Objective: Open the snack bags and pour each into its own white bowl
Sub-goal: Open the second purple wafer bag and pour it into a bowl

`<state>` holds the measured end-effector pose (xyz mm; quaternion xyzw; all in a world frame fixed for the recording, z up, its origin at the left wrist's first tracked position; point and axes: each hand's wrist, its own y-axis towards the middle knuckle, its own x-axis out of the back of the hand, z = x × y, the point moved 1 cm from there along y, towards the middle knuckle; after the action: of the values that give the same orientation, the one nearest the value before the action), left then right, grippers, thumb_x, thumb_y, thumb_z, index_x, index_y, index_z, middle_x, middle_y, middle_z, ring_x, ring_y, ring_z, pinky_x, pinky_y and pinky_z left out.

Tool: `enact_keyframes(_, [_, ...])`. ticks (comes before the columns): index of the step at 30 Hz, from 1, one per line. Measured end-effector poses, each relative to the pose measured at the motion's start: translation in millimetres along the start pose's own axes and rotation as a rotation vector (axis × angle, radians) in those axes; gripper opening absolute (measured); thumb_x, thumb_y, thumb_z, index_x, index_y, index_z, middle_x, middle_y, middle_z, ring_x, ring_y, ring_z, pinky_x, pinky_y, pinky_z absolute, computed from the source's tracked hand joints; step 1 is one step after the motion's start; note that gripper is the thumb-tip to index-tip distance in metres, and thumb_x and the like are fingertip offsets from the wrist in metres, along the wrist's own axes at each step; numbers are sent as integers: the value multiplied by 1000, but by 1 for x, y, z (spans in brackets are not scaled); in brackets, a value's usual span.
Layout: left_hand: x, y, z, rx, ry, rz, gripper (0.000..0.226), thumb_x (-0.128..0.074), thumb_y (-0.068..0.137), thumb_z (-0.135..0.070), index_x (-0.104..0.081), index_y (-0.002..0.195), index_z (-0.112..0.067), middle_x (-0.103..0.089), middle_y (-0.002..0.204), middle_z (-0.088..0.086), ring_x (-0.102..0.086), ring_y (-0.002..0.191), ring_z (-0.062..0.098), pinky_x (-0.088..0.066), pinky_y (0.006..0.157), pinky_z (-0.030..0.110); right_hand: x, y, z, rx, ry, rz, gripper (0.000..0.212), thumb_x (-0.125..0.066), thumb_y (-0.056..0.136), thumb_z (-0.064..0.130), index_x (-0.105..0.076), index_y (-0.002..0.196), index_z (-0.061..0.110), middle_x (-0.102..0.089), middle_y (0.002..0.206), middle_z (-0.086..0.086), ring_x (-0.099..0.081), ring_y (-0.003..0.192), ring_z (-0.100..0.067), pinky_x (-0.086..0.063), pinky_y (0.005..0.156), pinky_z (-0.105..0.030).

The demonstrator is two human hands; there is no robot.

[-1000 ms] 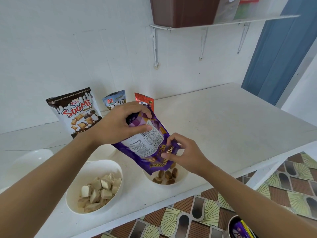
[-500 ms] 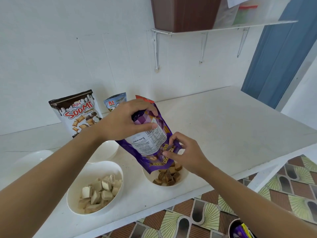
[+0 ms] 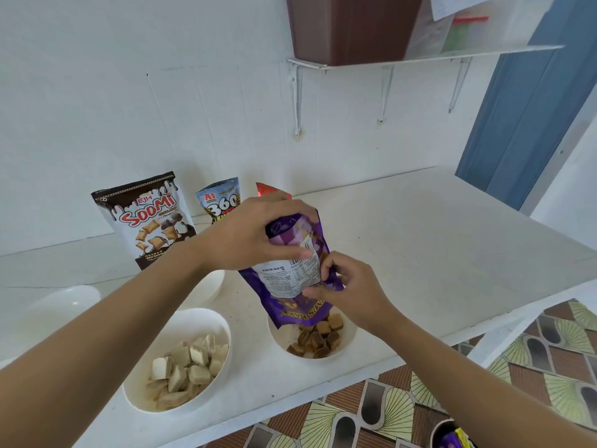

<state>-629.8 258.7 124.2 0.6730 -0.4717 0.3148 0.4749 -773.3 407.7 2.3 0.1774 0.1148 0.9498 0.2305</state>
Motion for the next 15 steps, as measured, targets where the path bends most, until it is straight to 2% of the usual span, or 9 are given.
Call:
enact_keyframes(2, [-2, -8, 2, 16, -79, 15, 57, -79, 82, -43, -56, 131, -27, -59, 121, -15, -58, 112, 5, -47, 89, 18, 0, -4, -5, -27, 16, -10, 33, -85, 77, 15, -52, 80, 16, -66, 86, 14, -62, 87, -4, -49, 58, -22])
enact_keyframes(4, [-4, -20, 9, 84, -161, 14, 58, -77, 83, -40, -52, 134, -30, -55, 129, -15, -56, 120, 9, -52, 90, 20, -2, -8, -11, -58, 48, -16, 32, -84, 78, 16, -52, 80, 19, -69, 94, 13, -65, 94, -7, -54, 61, -24])
enact_keyframes(6, [-8, -35, 16, 209, -366, -19, 51, -74, 84, -35, -53, 131, -34, -53, 132, -13, -56, 123, 11, -59, 85, 27, -2, -10, -14, -86, 80, -25, 31, -82, 81, 18, -52, 79, 23, -71, 103, 10, -65, 103, -11, -58, 64, -27])
enact_keyframes(9, [-20, -52, 21, 328, -589, -147, 46, -72, 83, -25, -51, 125, -26, -57, 126, -14, -62, 119, 14, -63, 78, 38, -1, -9, -14, -93, 98, -55, 31, -81, 81, 16, -51, 79, 20, -71, 103, 6, -66, 103, -13, -58, 65, -27])
enact_keyframes(12, [-39, -61, 23, 284, -613, -316, 26, -66, 87, -13, -54, 109, -9, -63, 110, -9, -65, 108, 13, -61, 74, 34, -1, -8, -9, -90, 71, -56, 31, -82, 81, 21, -52, 85, 17, -70, 109, 10, -65, 107, -11, -59, 67, -27])
enact_keyframes(15, [-45, -61, 23, 351, -633, -404, 19, -67, 86, -18, -62, 104, -16, -69, 103, -11, -67, 103, 12, -62, 77, 37, -1, -6, 0, -58, 76, -41, 30, -80, 82, 23, -51, 90, 21, -67, 120, 14, -62, 115, -8, -62, 72, -31])
